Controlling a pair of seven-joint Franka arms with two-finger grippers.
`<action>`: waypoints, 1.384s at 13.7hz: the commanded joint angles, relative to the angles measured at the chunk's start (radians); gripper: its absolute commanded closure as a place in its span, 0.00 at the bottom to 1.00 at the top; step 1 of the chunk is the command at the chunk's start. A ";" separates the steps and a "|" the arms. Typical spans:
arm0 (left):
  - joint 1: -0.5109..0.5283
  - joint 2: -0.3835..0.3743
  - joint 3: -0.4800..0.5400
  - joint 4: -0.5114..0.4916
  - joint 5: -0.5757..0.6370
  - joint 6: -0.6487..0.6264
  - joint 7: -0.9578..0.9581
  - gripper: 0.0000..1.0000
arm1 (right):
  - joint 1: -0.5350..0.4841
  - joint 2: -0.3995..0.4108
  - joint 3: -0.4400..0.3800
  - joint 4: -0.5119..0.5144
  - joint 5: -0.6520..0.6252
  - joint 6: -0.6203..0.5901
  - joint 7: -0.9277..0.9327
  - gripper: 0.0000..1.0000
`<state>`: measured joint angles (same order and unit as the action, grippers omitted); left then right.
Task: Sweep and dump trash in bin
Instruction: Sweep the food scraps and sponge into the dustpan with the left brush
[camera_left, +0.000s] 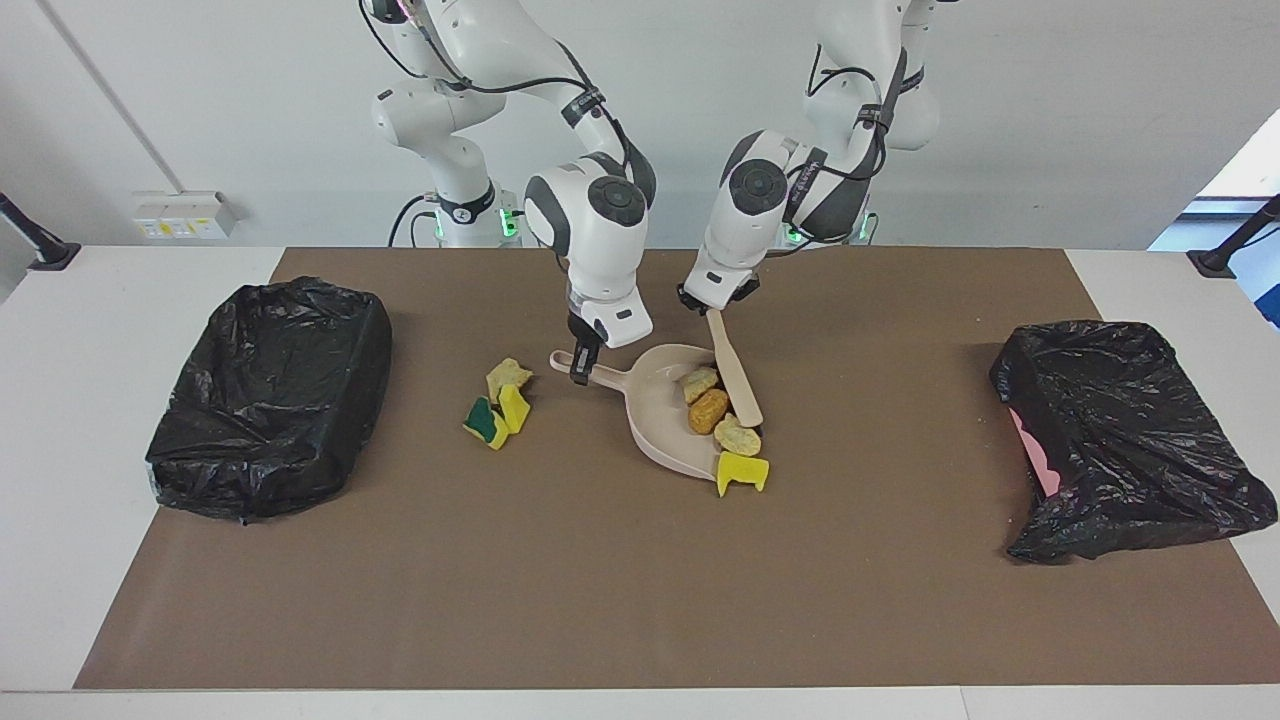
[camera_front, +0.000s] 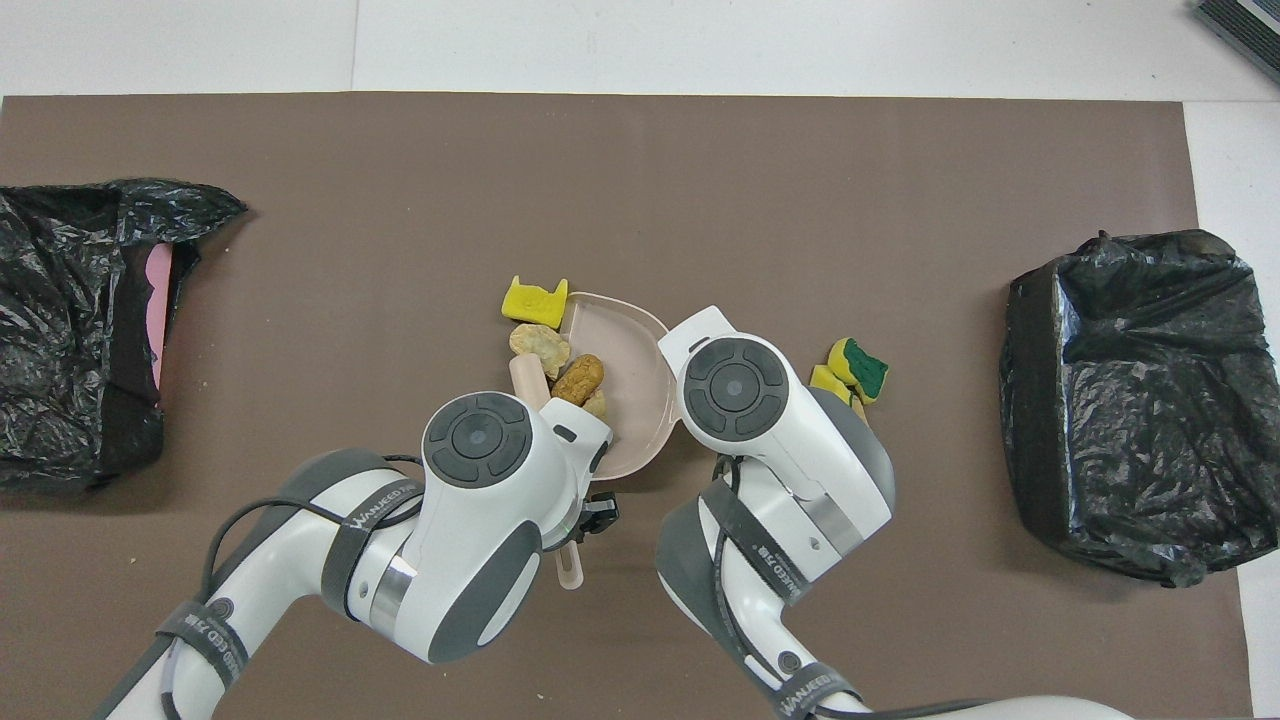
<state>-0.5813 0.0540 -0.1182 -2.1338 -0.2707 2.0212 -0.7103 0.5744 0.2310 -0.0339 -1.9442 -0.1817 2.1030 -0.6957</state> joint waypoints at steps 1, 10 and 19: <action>-0.024 0.012 0.006 0.041 -0.047 0.005 0.061 1.00 | -0.005 -0.001 0.005 -0.002 0.001 0.022 0.024 1.00; 0.152 -0.103 0.040 0.130 -0.047 -0.304 0.357 1.00 | -0.004 -0.004 0.005 -0.002 0.002 0.005 0.096 1.00; 0.302 0.021 0.043 0.126 0.117 -0.026 0.649 1.00 | -0.001 -0.001 0.005 -0.006 -0.002 -0.038 0.055 1.00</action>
<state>-0.2801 0.0161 -0.0662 -2.0123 -0.2206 1.9133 -0.1055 0.5752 0.2347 -0.0336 -1.9486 -0.1812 2.0974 -0.6155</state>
